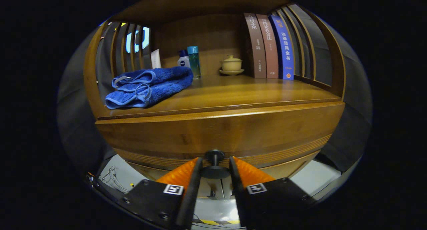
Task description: Pull open the drawer, take out the items inside it, and place them on the countertop above the cabinet.
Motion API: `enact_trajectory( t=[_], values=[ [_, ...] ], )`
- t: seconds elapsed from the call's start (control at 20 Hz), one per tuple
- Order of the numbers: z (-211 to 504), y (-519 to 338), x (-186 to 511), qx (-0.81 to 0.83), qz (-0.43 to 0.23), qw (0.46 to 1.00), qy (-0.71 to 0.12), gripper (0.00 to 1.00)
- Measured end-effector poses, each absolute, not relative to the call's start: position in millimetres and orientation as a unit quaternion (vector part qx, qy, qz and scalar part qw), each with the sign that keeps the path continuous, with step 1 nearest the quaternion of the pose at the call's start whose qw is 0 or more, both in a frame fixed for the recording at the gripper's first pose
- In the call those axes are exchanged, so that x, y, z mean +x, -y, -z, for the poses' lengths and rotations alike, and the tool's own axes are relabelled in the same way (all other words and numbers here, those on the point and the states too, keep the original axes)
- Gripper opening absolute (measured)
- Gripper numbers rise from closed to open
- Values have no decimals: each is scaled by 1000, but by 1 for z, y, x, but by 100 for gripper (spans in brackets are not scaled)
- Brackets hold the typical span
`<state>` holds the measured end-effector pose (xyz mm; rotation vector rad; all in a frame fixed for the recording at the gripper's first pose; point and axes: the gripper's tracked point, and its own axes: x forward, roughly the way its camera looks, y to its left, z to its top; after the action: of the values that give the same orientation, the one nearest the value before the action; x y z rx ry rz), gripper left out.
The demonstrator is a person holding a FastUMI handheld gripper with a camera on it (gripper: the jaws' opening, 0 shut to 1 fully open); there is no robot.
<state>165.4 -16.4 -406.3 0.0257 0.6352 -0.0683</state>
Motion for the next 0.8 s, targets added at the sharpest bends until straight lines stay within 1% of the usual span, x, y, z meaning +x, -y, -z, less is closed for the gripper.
enact_trajectory(
  t=[0.1,0.15,0.2,0.45,0.8],
  values=[
    [406,17,163,6,33,948,-316,44],
    [408,17,163,8,32,948,-316,44],
    [407,17,164,7,31,948,-318,36],
    [405,17,153,9,34,945,-326,35],
    [393,14,96,14,34,942,-334,35]
  ],
)
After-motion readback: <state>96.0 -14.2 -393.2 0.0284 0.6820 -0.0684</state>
